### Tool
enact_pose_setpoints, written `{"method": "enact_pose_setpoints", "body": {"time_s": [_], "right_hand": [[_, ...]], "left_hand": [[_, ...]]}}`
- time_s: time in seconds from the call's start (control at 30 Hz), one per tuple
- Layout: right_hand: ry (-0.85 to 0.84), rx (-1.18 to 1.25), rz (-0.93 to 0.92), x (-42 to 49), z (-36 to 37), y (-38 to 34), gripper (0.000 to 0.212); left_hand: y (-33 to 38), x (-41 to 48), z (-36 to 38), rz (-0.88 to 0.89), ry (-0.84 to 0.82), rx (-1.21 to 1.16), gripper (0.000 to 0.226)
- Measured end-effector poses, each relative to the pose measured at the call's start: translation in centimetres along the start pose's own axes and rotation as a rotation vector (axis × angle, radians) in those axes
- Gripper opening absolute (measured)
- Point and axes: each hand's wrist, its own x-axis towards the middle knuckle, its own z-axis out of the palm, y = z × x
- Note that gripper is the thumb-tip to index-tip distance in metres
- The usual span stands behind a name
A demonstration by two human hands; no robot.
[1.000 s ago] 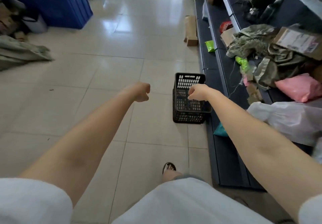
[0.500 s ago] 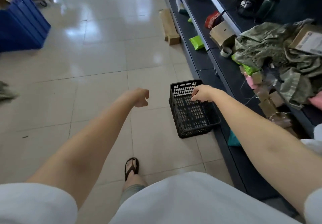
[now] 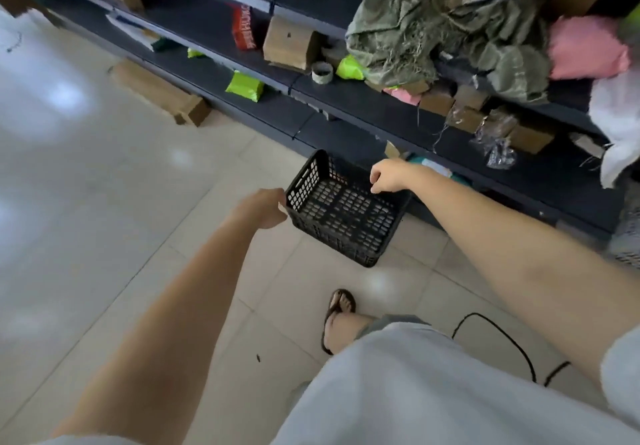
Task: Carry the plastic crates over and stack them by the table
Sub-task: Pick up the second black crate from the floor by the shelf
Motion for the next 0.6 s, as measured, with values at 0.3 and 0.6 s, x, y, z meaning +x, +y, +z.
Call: {"method": "enact_pose_setpoints", "body": {"time_s": [0.3, 0.6], "right_hand": [[0.098, 0.181, 0.179, 5.9, -1.4, -1.0, 0.032], [0.289, 0.45, 0.474, 8.5, 0.5, -2.0, 0.04]], "left_hand": [[-2.1, 11.3, -6.9, 0.238, -0.026, 0.135, 0.039], [-3.8, 22.1, -10.9, 0.507, -0.07, 0.344, 0.053]]}}
